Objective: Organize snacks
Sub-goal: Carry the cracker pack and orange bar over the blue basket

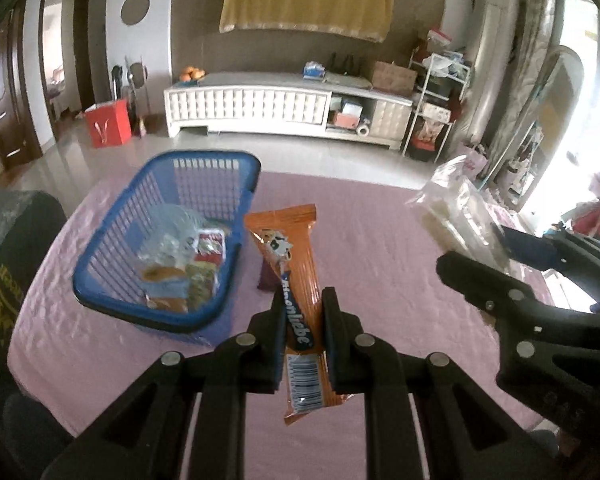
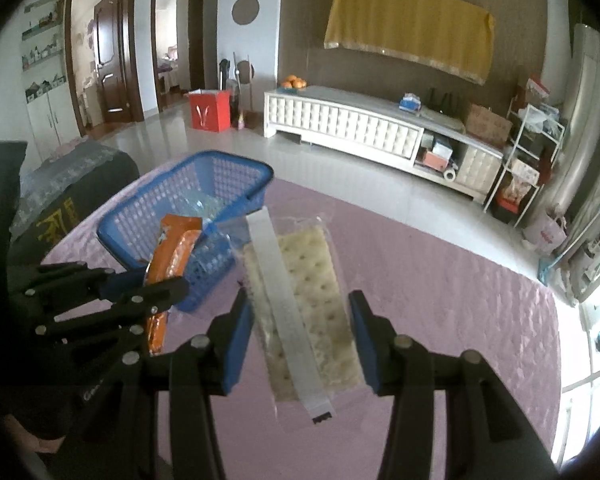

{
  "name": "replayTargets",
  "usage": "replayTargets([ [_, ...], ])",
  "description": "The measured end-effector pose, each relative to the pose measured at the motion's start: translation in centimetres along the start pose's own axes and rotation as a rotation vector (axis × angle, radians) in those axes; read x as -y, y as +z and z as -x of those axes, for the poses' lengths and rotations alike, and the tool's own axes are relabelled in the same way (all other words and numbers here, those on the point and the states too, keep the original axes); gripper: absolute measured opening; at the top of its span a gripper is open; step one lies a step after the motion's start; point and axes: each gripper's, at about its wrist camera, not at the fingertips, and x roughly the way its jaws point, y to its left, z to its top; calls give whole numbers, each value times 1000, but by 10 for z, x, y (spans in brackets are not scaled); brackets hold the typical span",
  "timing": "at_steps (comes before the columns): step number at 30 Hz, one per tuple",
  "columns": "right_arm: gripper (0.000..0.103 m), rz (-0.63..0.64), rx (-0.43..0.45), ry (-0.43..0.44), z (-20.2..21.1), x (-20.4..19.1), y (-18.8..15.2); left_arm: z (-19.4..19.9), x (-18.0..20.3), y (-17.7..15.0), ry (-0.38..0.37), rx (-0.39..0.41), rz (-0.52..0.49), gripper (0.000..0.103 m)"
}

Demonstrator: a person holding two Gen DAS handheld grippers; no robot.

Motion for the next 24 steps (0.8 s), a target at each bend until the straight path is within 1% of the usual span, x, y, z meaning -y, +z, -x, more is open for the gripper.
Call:
replayTargets([
  [4,52,-3,6,6,-2,-17,13,16,-25,6,-4,33,-4,14],
  [10,52,17,23,25,-5,-48,29,26,-51,24,-14,60,-34,14],
  [13,52,24,37,35,-7,-61,40,25,-67,33,-33,42,-43,14],
  [16,52,26,45,42,-12,-70,49,24,-83,40,-27,37,-58,14],
  [21,52,21,36,62,-28,-83,60,22,-106,49,-58,38,-114,14],
  [24,52,24,16,70,-40,-92,64,20,-121,54,-73,42,-142,14],
])
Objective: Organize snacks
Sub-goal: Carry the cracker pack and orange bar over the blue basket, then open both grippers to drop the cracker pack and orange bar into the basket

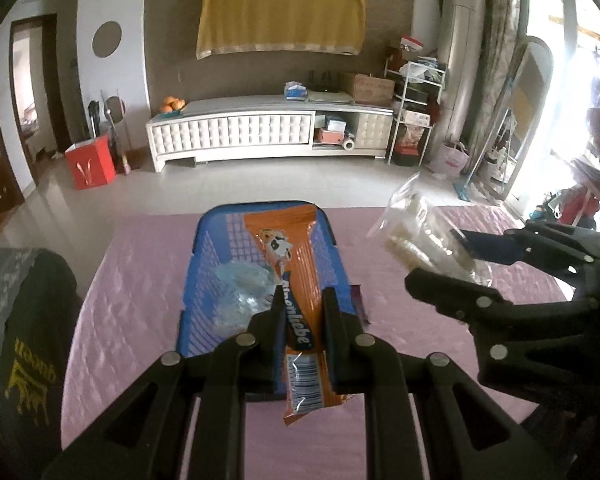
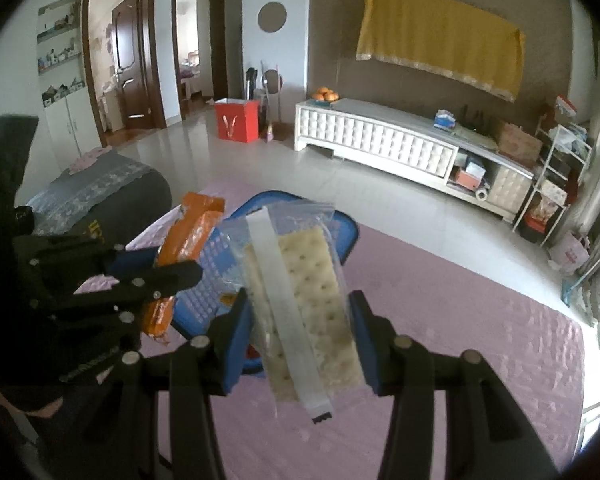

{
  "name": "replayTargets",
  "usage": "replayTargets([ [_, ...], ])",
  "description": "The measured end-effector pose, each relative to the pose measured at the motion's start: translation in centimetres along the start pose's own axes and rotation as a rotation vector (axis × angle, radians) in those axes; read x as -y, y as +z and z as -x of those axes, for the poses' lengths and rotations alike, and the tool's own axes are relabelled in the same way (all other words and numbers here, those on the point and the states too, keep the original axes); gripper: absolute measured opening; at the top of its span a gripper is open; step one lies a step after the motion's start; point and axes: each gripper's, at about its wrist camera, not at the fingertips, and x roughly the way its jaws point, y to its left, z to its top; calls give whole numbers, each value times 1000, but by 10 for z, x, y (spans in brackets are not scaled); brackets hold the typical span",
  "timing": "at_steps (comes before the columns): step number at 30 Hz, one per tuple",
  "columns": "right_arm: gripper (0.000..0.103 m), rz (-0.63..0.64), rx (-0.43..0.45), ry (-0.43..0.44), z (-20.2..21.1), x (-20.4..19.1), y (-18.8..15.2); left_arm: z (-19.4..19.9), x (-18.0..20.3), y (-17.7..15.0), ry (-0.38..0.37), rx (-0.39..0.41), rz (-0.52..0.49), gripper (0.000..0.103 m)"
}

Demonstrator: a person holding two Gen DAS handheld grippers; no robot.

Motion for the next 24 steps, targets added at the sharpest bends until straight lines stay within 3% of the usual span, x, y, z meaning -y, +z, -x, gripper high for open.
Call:
replayTargets([
  [10,52,-30,-46,40,-48,-13,15,-39,-44,6,-61,-80,-33,15],
  [24,52,-46,-150,64,-123,-19,15,-105,-71,-5,-122,-187,-31,15],
])
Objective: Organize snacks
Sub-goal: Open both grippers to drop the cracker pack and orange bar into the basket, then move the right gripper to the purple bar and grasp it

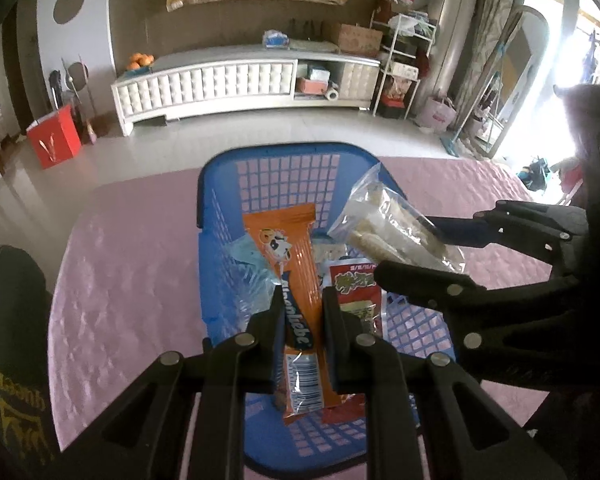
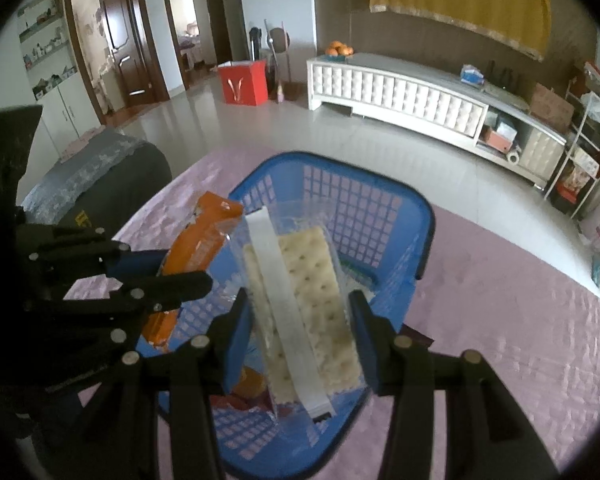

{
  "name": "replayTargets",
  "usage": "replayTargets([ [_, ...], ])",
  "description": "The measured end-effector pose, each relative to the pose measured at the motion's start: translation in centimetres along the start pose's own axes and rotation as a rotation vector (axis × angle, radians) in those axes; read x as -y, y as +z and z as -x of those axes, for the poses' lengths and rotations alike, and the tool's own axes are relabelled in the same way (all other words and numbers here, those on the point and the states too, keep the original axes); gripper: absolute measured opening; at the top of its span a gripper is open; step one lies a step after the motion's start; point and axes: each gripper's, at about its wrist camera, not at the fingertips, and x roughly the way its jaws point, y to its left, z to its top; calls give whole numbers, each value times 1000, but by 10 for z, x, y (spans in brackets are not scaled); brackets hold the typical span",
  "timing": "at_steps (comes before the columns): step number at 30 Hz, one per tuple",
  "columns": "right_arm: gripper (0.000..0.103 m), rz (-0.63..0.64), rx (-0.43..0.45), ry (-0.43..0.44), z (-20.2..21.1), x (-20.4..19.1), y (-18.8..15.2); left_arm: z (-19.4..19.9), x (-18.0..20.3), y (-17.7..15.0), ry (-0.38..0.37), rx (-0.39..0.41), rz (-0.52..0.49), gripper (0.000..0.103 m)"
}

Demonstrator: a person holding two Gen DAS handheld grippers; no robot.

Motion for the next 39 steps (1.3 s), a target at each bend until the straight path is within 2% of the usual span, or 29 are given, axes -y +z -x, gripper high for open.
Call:
replayTargets([
  [7,52,22,-24,0,-13,1,-2,-9,-8,4,5,10,-4,15],
  [9,52,31,-21,-16,-14,2,-1,-11,-10,6,3,12,4,22],
  [10,53,37,-17,-31,-15,1,-1,-11,-11,7,5,16,8,36],
  [11,54,42,-13,-36,-16,1,-1,-9,-13,7,12,27,16,42],
  [12,54,49,-12,-38,-17,0,0,-7,-16,7,13,34,19,44],
  [13,58,56,-15,-46,-18,-1,0,-5,-18,7,5,38,22,53],
  [14,68,63,-24,-52,-19,-1,0,-3,-19,7,-2,39,26,62],
  [15,74,66,-27,-46,-19,-1,-1,0,-19,6,-8,43,28,64],
  [16,83,64,-24,-39,-18,1,-1,3,-20,6,-15,49,28,64],
  [17,86,59,-12,-34,-14,4,-1,7,-20,5,-17,54,27,65],
  [19,88,47,6,-37,-7,6,-1,12,-21,5,-10,60,29,67],
  [27,89,-127,42,-50,24,49,-2,22,-7,10,16,64,-23,69],
  [35,89,-194,23,-115,32,86,-17,-1,6,17,21,20,-2,69],
  [39,89,-216,-19,-201,26,100,-28,-16,8,23,21,-13,10,69],
])
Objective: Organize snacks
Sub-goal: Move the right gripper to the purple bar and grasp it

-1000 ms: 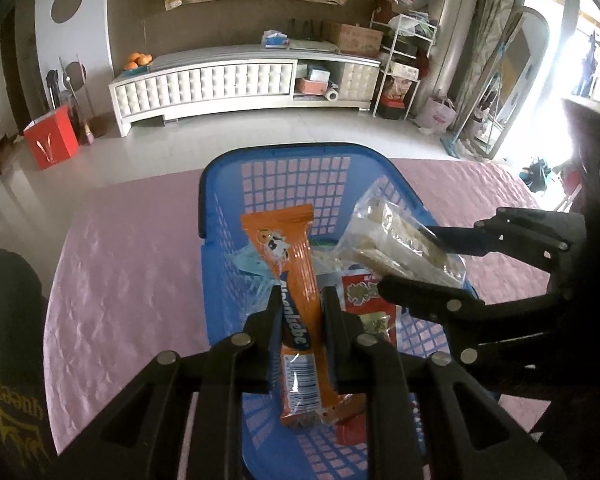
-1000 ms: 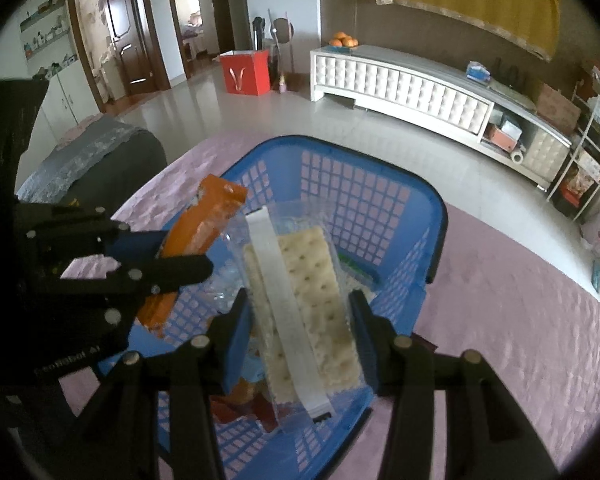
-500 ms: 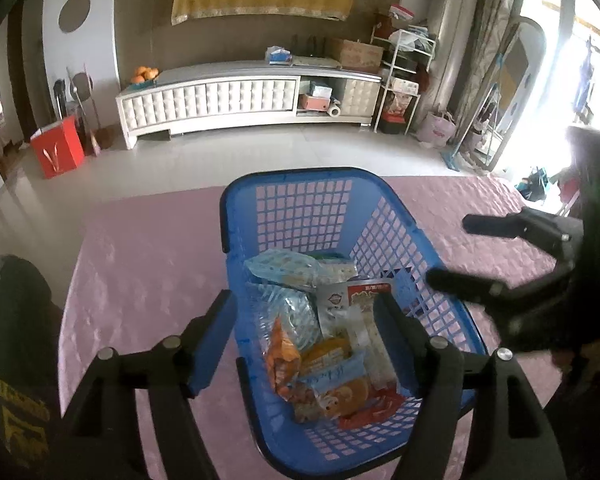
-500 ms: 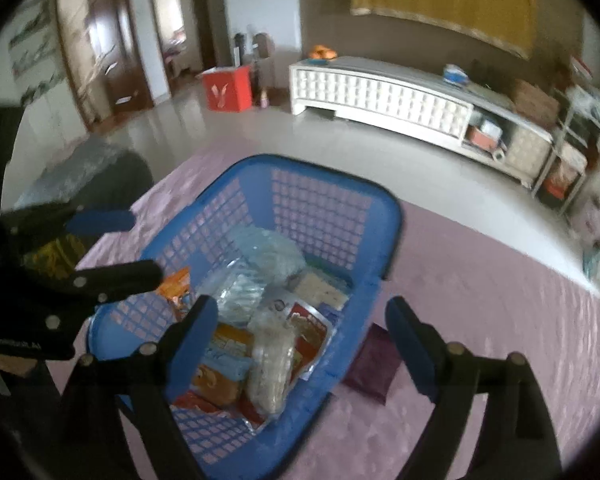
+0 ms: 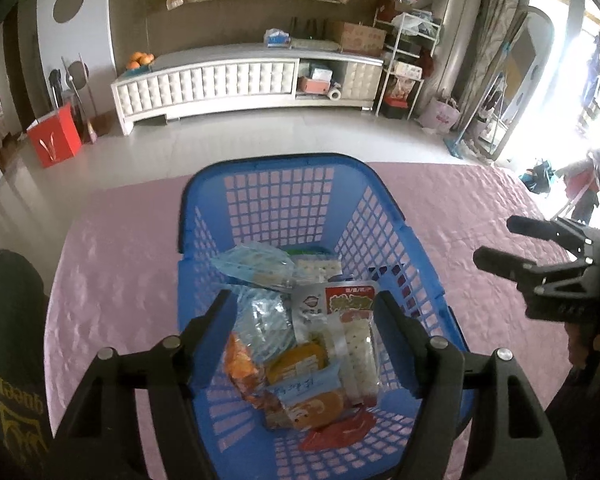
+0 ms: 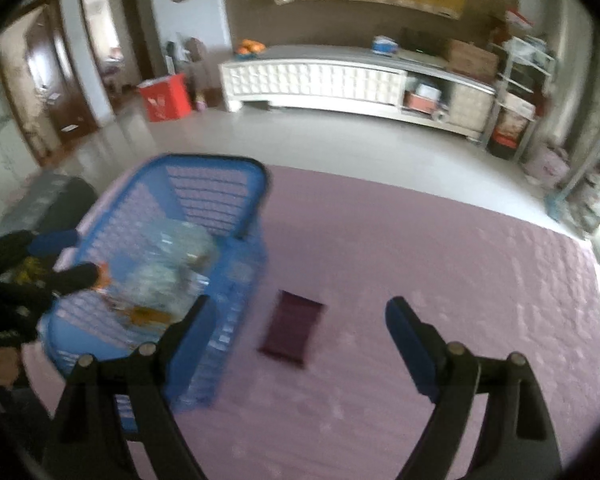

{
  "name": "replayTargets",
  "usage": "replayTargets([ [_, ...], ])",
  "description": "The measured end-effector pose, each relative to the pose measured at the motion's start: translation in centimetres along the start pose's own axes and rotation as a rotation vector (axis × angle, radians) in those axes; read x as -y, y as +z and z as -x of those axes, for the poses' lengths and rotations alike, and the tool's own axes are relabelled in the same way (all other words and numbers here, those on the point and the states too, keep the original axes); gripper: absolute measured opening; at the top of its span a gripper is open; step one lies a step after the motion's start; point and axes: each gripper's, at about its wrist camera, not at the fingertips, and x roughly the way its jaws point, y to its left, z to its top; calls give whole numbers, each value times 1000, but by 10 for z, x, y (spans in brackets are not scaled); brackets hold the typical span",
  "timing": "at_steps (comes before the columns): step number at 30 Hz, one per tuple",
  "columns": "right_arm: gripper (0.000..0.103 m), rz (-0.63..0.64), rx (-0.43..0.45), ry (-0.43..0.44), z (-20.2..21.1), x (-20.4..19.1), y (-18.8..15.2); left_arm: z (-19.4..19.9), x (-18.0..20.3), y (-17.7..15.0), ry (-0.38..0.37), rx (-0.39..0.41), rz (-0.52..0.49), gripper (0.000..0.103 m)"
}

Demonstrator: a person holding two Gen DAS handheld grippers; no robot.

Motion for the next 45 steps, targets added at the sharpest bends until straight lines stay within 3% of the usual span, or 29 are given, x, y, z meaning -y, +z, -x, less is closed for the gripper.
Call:
replayTargets([
  [8,89,-34,-93,-11,-40,17,-13,-36,16,2,74,-83,-66,69],
  [17,89,-14,-195,40,-96,16,-28,-62,10,9,83,-146,-66,69],
  [23,89,-15,-231,98,-123,12,-32,-68,3,9,58,-186,-52,69],
  [29,88,-16,-249,88,-137,12,-32,-69,3,7,62,-188,-55,69],
  [35,86,76,-233,48,-141,2,-35,-70,4,7,74,-191,-57,69],
  [39,72,135,-214,26,-137,-9,-43,-67,3,8,79,-186,-48,69],
  [40,59,154,-202,41,-134,-12,-46,-67,2,8,82,-183,-44,69],
  [45,57,151,-203,69,-123,-14,-57,-57,-3,4,64,-154,-15,69],
])
